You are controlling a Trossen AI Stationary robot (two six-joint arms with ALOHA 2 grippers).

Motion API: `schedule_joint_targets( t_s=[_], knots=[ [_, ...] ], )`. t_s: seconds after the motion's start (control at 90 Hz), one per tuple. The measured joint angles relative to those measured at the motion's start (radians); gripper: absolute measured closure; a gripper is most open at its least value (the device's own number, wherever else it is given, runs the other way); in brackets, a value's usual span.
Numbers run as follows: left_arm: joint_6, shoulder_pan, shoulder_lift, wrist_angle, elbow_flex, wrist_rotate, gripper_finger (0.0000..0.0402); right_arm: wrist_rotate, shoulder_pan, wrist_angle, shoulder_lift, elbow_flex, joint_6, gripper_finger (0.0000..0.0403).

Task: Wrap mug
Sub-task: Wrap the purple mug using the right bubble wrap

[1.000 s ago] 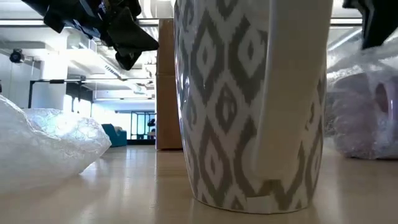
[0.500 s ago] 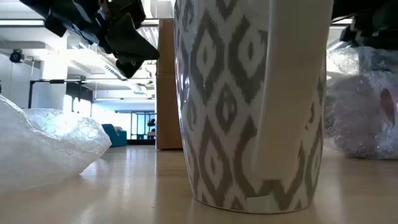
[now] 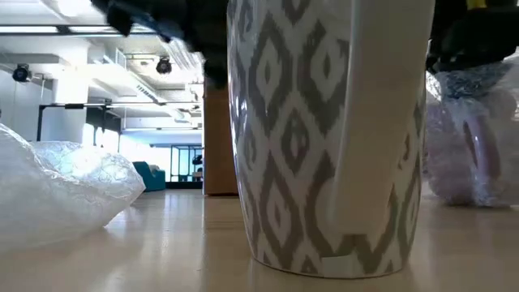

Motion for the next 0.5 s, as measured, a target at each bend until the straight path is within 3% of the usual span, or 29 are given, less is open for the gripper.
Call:
schedule_joint_targets(
  t_s=[0.156, 0.311, 0.5],
  knots=[
    [0.059, 0.0, 0.098, -0.131, 0.123, -0.001, 0.0402, 0.002, -0.001, 0.001, 0.0, 0.0, 0.034, 0.04],
    [0.072, 0.0, 0.114, -0.155, 0.154, -0.002, 0.0402, -0.023, -0.002, 0.001, 0.0, -0.001, 0.093, 0.0396],
    [0.074, 0.0, 0.105, -0.162, 0.142, 0.002, 0.0402, -0.07, 0.004, -0.048, -0.034, -0.003, 0.119, 0.0342]
  ],
)
